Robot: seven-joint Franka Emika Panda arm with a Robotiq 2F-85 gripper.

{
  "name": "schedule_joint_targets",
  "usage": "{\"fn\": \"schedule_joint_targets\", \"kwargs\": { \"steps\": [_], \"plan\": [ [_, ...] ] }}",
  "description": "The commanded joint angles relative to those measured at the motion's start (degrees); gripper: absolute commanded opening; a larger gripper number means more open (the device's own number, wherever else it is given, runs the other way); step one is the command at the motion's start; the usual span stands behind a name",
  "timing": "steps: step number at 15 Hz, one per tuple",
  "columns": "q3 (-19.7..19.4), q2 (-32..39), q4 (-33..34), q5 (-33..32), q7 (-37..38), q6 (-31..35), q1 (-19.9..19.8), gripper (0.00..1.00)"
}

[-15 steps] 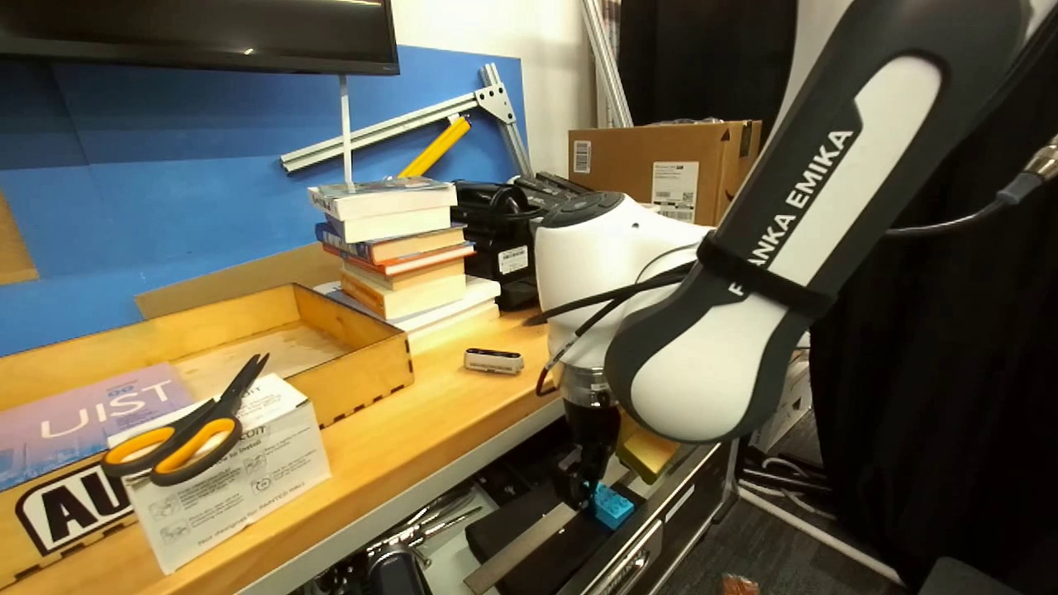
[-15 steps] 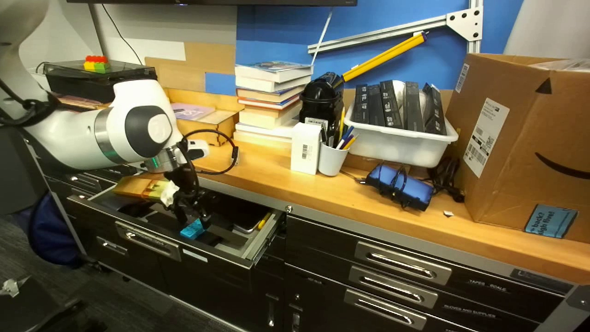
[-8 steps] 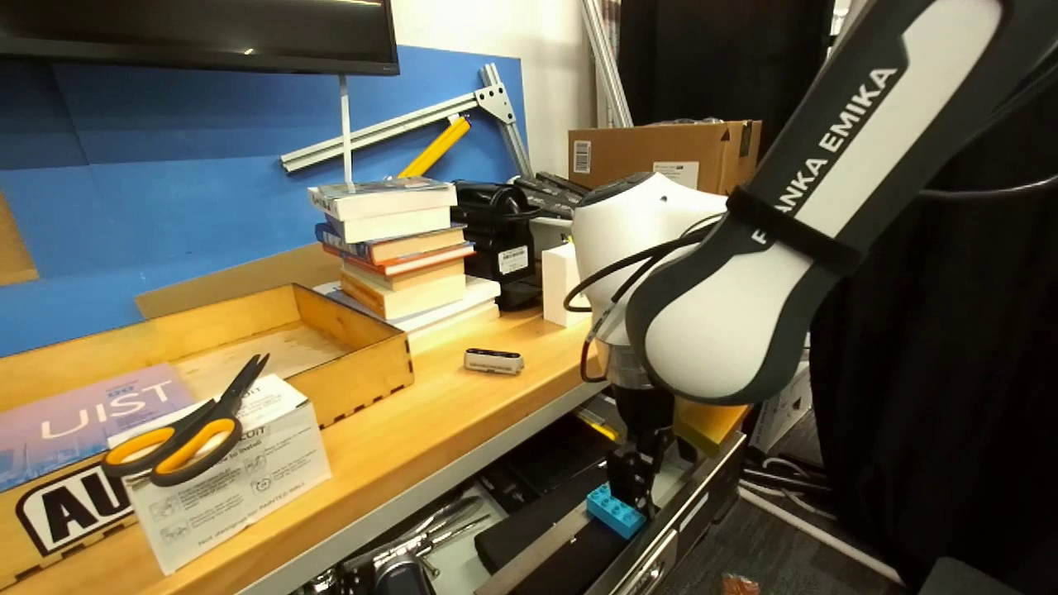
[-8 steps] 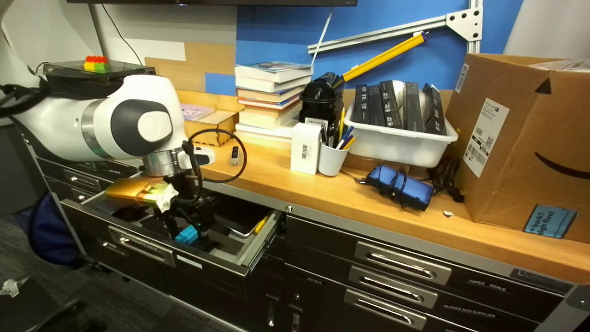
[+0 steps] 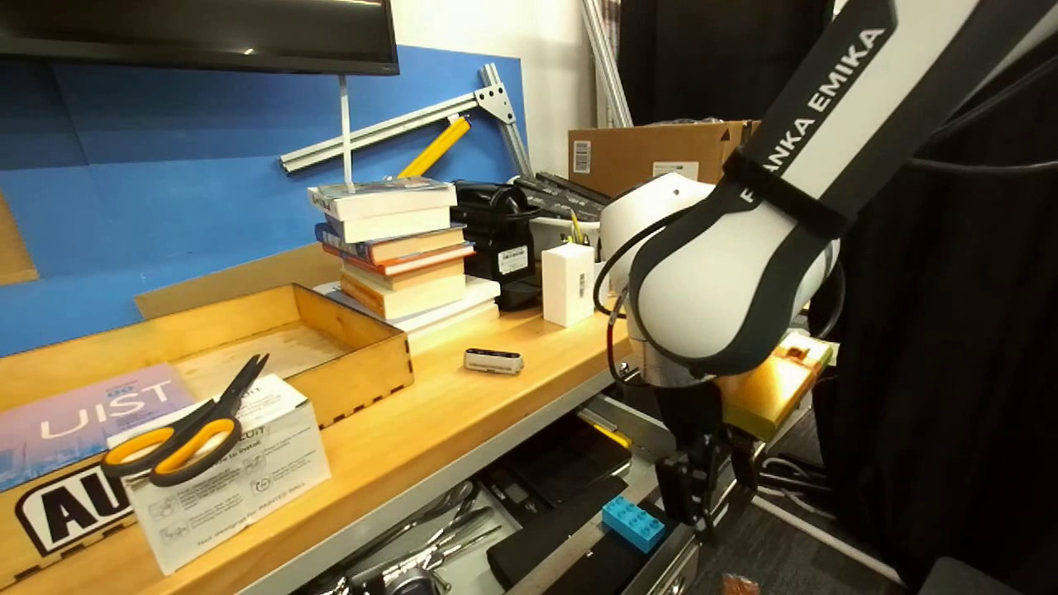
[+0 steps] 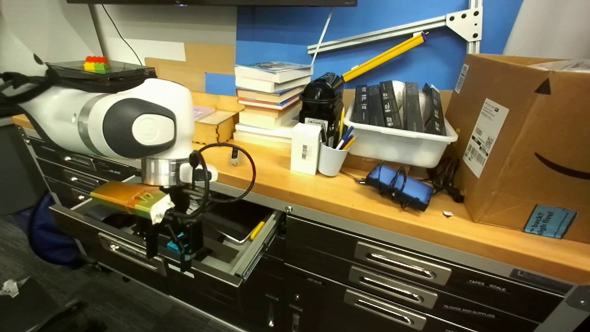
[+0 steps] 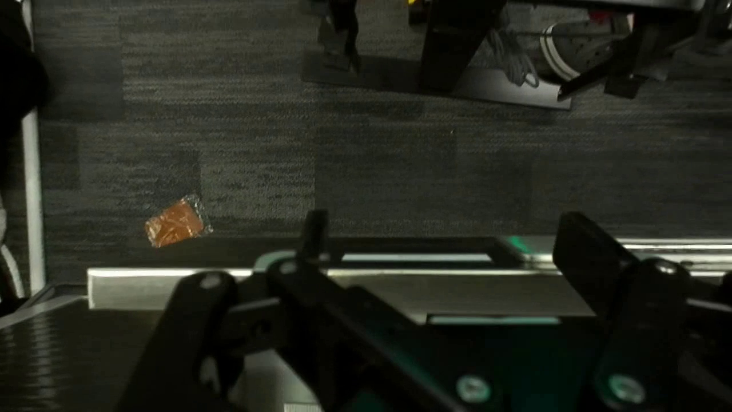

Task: Put the blue building block inside the open drawer then close the drawer

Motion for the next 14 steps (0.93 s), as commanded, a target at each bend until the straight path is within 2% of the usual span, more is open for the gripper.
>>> {"fn": "schedule_joint_targets", "kwargs": {
  "steps": [1,3,6,9,14],
  "plan": [
    [-0.31,0.88,-1.06,1.18,-2.97,-2.26,-0.64,1.00],
    [-0.35,1.30,-2.74,-1.31,0.58,3.59,-0.86,1.00],
    [-0.04,2.07,-4.46,-7.05,10.61,14.11,-0.46,1.00],
    [0.08,3.00,-4.21,-12.47,19.47,19.34,-0.20,1.00],
    [0.10,6.09,0.45,-27.88,36.93,23.06,0.95,1.00]
  ]
}}
